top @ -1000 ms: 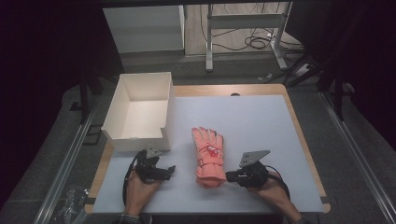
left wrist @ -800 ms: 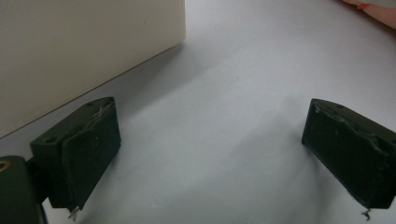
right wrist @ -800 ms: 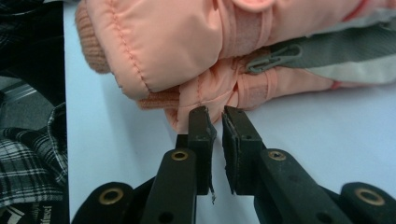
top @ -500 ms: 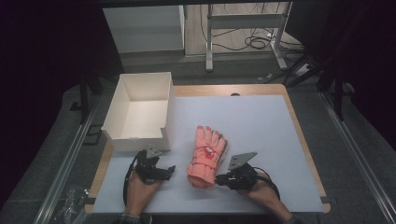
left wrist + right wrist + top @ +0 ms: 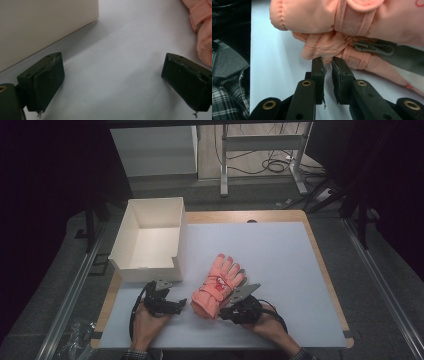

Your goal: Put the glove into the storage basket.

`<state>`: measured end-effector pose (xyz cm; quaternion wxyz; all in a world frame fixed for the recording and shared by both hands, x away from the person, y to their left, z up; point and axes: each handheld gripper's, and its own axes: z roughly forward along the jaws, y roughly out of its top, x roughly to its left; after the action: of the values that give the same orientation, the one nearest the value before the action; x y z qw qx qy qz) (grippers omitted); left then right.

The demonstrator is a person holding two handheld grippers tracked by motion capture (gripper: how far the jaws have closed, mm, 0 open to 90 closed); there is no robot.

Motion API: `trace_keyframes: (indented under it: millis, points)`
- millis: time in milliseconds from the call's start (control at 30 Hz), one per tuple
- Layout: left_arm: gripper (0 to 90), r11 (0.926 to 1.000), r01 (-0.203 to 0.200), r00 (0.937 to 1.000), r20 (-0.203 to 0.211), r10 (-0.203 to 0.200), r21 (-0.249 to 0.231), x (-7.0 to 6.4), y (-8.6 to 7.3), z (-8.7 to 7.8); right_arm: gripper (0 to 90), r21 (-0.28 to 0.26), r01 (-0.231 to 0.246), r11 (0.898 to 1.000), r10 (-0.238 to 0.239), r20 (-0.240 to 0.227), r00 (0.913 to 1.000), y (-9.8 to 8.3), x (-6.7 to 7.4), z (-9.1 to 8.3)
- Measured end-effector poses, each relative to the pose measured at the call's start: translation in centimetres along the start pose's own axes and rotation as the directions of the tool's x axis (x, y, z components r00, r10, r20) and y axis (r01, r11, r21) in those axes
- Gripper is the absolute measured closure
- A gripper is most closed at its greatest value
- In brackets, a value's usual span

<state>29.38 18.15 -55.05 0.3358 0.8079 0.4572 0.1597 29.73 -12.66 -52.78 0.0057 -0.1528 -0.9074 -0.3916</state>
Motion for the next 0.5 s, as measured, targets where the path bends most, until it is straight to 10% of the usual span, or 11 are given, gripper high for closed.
trace_keyframes:
  millis: [500]
  points:
    - [4.5, 0.9997, -0.022, 0.9994, 0.025, 0.021, 0.008, 0.6, -1.3, -1.1, 79.0, -0.015, -0.002, 1.000, 0.002, 0.022, 0.9998, 1.5, 0.0, 1.8]
